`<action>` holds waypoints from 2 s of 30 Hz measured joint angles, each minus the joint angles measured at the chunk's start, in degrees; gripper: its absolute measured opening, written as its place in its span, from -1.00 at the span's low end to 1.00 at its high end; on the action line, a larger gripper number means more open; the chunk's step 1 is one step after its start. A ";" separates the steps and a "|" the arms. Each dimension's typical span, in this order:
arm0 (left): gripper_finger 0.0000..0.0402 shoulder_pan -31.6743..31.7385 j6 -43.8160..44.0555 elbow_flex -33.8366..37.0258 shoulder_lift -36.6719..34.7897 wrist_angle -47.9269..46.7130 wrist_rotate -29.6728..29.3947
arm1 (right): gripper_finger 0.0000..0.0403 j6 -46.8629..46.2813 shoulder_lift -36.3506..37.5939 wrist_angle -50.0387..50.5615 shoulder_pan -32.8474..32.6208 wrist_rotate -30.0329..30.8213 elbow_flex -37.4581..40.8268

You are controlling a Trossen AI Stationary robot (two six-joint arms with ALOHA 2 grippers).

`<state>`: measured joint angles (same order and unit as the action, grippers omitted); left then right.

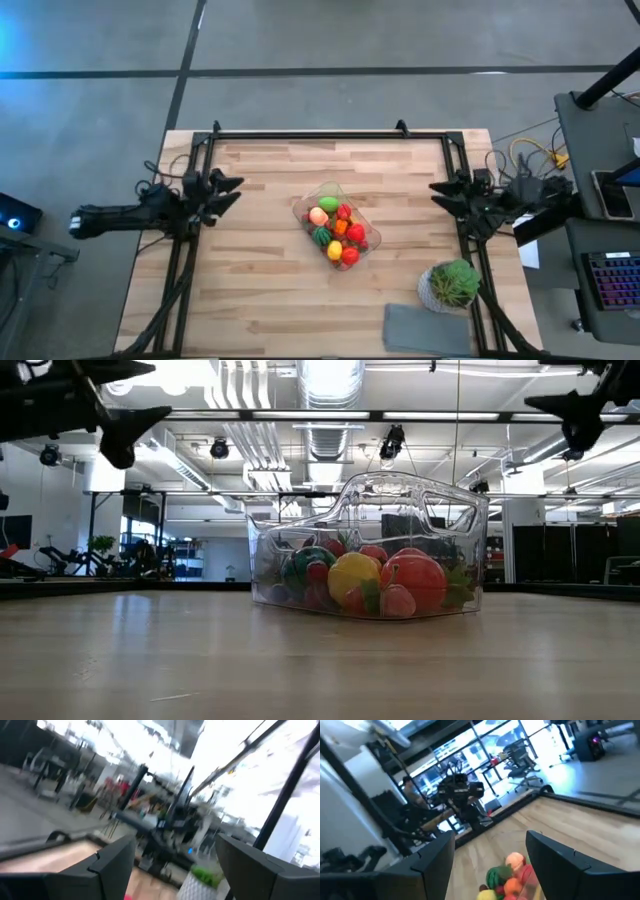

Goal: Pick and placing Produce into tupperware
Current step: Return to Home Position

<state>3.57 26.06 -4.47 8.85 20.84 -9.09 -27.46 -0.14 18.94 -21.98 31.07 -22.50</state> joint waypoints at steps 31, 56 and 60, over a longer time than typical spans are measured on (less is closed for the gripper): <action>0.30 0.11 9.56 4.04 1.30 -10.76 -1.98 | 0.18 -19.04 -2.05 -5.09 0.02 6.54 16.50; 0.30 0.11 9.56 4.17 2.81 -10.69 -1.94 | 0.18 -19.04 -2.19 -5.07 0.02 6.49 16.42; 0.30 0.11 9.56 4.17 2.86 -10.58 -1.92 | 0.18 -19.04 -2.21 -5.07 0.02 6.49 16.42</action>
<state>3.68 35.62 -0.30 11.70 10.26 -11.00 -46.50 -2.35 13.87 -21.96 37.56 -6.09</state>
